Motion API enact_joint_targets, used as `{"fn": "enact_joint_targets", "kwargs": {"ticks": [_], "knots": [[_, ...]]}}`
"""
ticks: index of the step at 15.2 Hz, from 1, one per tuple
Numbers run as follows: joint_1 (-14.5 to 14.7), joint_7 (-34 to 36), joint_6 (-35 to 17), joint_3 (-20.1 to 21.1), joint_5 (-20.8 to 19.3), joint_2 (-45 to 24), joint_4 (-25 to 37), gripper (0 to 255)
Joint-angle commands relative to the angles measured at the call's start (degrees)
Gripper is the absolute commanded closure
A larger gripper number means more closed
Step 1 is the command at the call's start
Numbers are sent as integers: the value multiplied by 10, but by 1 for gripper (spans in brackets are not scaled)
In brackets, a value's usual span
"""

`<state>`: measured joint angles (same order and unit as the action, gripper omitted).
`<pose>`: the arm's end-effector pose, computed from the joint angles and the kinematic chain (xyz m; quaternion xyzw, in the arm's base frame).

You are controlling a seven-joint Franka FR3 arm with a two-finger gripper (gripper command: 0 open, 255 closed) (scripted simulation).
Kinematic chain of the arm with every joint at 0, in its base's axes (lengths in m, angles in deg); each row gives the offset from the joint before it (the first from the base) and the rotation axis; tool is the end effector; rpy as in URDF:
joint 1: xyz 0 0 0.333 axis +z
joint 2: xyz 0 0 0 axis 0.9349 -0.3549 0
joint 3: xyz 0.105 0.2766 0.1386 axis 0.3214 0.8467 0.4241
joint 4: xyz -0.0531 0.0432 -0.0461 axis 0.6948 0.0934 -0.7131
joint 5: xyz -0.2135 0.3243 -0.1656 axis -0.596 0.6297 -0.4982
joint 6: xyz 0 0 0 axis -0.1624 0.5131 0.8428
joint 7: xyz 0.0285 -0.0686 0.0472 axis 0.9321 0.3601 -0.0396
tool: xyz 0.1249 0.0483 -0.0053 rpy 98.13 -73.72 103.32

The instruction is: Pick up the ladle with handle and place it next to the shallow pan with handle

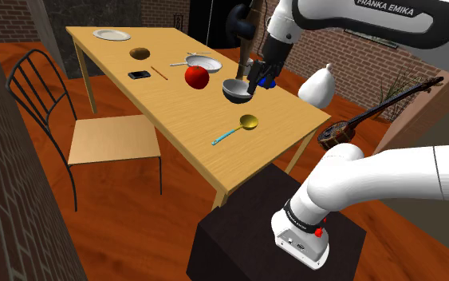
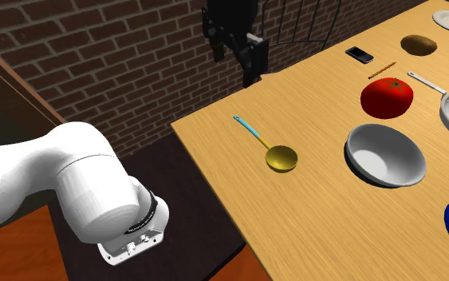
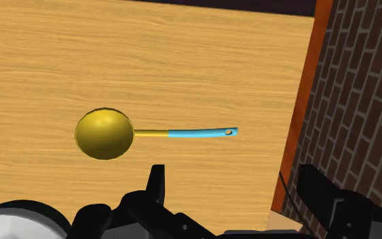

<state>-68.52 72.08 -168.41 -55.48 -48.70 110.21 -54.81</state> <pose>0.3402 -0.0217 0.5618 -0.9991 0.0026 -0.0384 0.0169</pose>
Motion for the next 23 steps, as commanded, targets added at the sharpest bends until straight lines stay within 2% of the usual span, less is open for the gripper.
{"fn": "enact_joint_targets", "kwargs": {"ticks": [1, 7, 11, 14, 17, 23], "knots": [[0, 0, 0, 0, 0, 0, 0, 0], [4, -72, -127, 14, -93, 13, -125, 0], [-7, -109, -228, 16, -168, 3, -200, 0], [-27, -128, -316, 15, -237, -22, -247, 0], [-66, -132, -415, 19, -326, -66, -281, 0], [-101, -109, -487, 18, -378, -123, -289, 0]]}}
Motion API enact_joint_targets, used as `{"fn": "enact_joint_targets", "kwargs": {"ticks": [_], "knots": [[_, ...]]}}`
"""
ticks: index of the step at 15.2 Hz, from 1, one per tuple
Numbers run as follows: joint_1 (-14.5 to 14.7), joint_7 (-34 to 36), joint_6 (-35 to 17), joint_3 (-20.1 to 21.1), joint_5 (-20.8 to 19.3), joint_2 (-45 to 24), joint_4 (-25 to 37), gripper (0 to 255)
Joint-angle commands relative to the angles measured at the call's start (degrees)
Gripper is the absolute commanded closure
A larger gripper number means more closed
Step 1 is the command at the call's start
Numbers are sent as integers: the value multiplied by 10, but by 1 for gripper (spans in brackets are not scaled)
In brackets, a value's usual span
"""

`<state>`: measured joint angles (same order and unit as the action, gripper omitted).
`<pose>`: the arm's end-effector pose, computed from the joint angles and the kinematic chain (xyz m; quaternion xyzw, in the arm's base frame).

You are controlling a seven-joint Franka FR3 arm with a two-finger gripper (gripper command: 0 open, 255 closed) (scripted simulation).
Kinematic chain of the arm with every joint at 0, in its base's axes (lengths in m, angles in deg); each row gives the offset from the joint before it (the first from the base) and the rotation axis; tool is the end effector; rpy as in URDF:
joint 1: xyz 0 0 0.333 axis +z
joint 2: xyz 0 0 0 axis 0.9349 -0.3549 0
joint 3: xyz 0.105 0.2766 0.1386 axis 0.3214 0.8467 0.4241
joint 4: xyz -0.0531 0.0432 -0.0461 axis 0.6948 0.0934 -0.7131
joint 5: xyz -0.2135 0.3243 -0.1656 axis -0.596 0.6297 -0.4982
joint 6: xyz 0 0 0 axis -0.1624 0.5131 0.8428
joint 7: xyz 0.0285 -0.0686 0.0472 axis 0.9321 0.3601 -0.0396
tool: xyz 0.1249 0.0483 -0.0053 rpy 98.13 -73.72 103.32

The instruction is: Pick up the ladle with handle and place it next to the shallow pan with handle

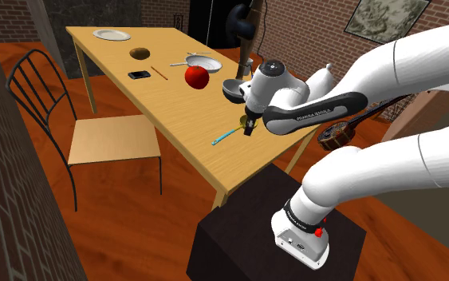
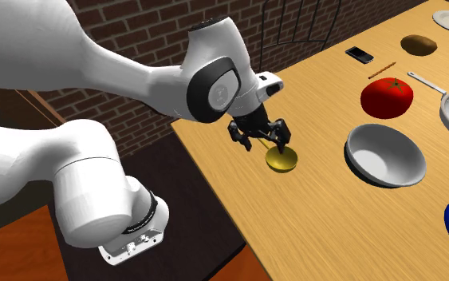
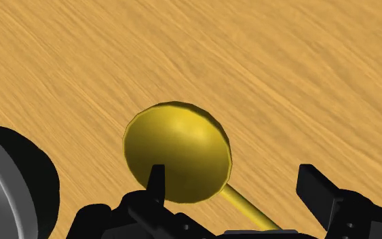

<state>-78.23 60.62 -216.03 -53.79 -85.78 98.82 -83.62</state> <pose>0.3559 -0.0707 0.3209 0.9384 0.2590 0.0553 0.2222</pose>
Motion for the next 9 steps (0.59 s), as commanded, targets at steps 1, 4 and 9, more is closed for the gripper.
{"fn": "enact_joint_targets", "kwargs": {"ticks": [1, 4, 9], "knots": [[-10, 11, -22, 2, -15, -20, -1, 0], [-21, 20, -39, 2, -29, -37, -1, 0], [-21, 20, -39, 2, -29, -37, -1, 0]]}}
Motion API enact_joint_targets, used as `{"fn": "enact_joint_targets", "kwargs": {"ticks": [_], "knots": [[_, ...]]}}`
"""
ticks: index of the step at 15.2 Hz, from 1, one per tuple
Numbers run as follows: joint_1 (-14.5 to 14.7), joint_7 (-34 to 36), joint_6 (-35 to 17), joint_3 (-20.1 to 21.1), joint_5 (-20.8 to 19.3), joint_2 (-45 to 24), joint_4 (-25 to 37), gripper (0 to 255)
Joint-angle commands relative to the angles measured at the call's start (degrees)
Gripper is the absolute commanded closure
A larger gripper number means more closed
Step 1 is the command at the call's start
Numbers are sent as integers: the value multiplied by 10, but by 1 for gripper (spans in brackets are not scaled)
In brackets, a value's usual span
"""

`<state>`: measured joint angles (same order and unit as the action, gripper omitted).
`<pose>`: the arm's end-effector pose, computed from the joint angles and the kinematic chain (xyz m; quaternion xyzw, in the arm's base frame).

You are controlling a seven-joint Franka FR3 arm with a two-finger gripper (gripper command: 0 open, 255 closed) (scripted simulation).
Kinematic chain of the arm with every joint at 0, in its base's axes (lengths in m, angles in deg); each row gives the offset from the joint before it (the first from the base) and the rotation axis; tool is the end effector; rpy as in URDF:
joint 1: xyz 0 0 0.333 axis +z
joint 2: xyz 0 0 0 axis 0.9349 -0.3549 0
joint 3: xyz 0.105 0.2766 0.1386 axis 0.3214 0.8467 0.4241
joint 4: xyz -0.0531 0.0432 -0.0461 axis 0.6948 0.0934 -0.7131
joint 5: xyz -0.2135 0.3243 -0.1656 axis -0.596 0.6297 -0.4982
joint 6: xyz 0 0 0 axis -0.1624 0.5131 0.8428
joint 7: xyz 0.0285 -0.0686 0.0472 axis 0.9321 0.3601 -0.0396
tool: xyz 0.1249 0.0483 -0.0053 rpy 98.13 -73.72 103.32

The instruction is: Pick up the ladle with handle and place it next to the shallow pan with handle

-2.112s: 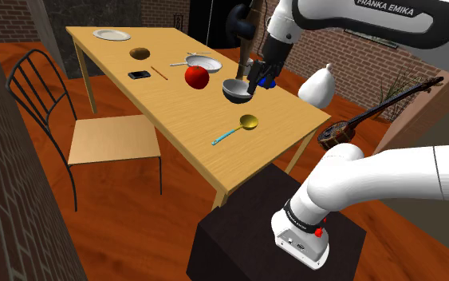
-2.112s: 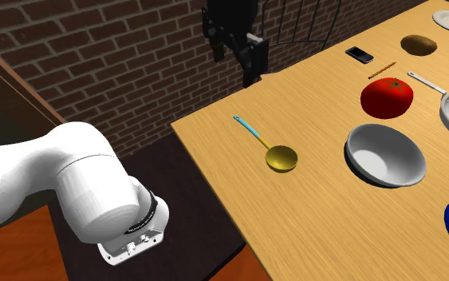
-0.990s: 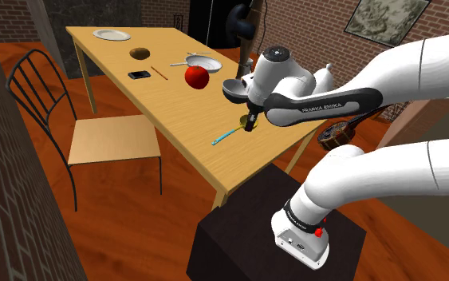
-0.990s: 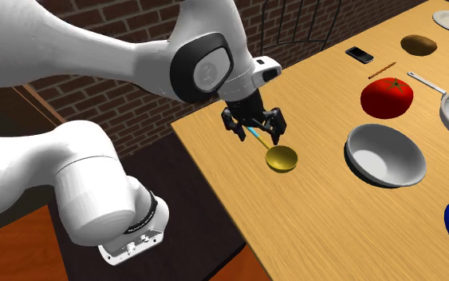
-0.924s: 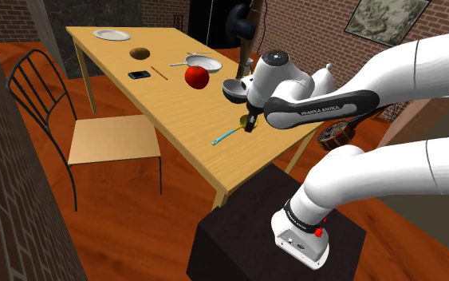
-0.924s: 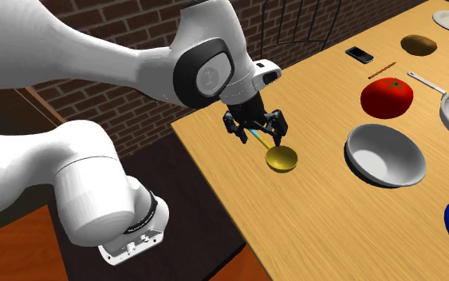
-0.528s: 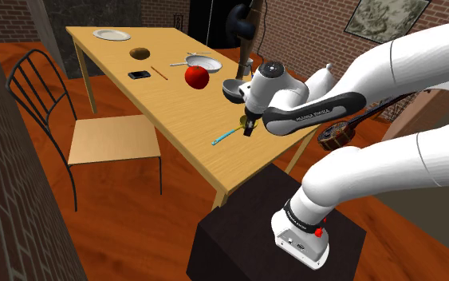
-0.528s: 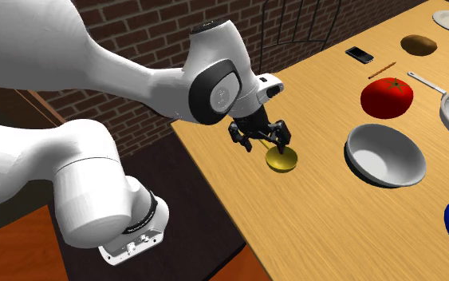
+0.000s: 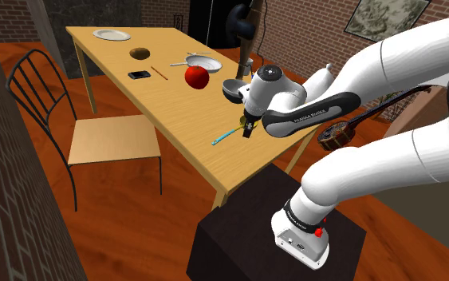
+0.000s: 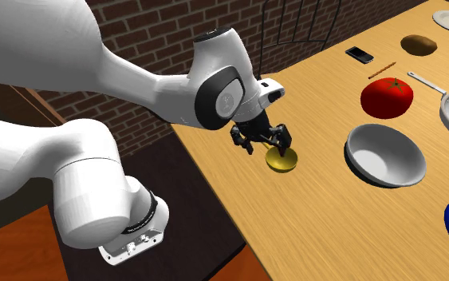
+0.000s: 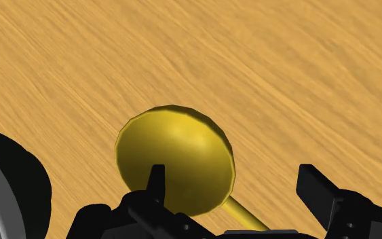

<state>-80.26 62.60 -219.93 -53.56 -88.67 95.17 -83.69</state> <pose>0.3591 -0.0766 0.3032 0.9381 0.2598 0.0558 0.2223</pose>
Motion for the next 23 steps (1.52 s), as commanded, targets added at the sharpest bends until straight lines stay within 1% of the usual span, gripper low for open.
{"fn": "enact_joint_targets", "kwargs": {"ticks": [1, 2, 11, 17, 23], "knots": [[0, 0, 0, 0, 0, 0, 0, 0], [0, 0, 0, 0, 0, 0, 0, 255], [0, 0, 0, 0, 0, 0, 0, 255], [26, -43, 60, -11, 41, 46, 17, 255], [44, -76, 117, -16, 72, 81, 41, 255]]}}
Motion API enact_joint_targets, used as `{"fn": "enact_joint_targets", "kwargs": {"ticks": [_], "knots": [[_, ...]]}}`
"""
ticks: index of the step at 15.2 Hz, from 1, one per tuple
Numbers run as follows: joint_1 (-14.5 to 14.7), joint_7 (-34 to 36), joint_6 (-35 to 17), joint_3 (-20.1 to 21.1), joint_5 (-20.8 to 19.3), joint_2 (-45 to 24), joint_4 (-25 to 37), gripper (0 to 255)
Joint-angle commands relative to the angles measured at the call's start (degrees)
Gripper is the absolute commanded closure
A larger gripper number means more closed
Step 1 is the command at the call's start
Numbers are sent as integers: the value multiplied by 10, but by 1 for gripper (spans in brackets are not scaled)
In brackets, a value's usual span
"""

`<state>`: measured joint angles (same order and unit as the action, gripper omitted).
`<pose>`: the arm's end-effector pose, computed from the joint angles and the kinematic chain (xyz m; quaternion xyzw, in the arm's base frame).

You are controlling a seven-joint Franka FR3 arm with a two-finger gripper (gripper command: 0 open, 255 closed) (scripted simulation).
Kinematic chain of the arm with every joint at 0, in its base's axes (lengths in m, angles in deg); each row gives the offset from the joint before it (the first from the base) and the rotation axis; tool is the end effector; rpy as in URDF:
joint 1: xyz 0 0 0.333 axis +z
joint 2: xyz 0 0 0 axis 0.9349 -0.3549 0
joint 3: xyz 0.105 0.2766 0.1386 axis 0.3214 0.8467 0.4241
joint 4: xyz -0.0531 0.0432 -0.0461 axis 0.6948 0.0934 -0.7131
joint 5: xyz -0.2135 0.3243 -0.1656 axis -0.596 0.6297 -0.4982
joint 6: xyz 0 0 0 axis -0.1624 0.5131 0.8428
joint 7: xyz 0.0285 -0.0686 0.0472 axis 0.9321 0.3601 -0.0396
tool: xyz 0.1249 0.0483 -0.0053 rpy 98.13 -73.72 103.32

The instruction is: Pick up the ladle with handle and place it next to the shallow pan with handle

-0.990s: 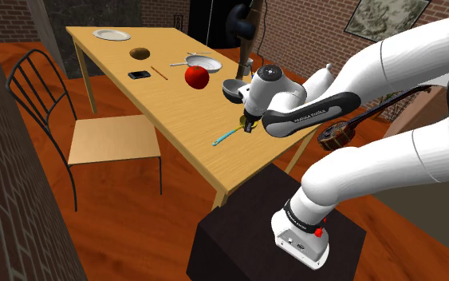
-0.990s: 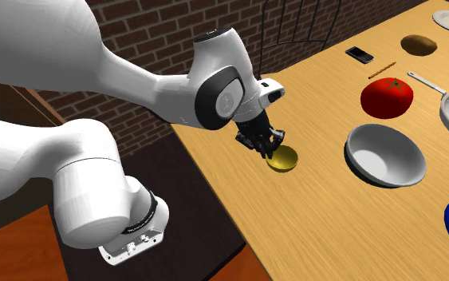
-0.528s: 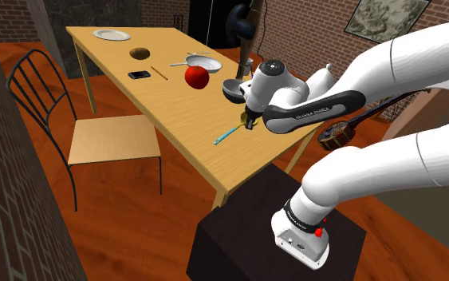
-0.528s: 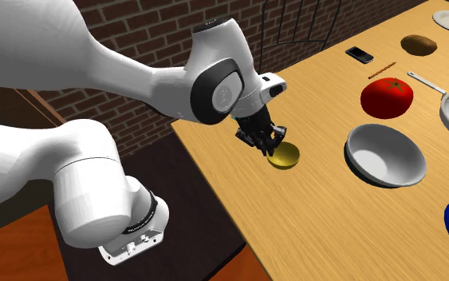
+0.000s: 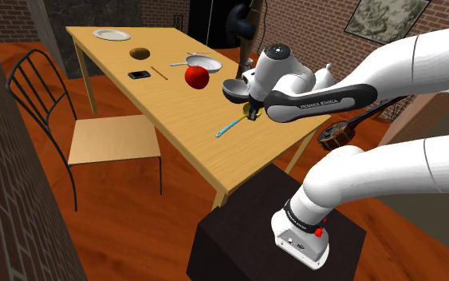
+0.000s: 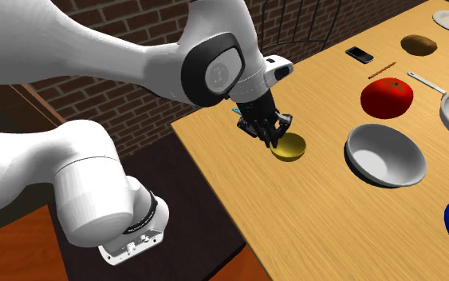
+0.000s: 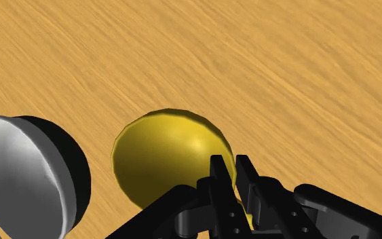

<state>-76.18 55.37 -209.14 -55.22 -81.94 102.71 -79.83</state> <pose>0.3626 -0.0773 0.3662 0.9380 0.2597 0.0561 0.2224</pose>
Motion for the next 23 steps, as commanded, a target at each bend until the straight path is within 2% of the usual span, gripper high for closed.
{"fn": "enact_joint_targets", "kwargs": {"ticks": [1, 12, 18, 23], "knots": [[5, -8, 18, 0, 9, 11, 7, 255], [25, -51, 109, 0, 45, 50, 64, 255], [6, -74, 49, -36, 27, -99, 168, 255], [2, -104, 20, -63, 35, -213, 267, 255]]}}
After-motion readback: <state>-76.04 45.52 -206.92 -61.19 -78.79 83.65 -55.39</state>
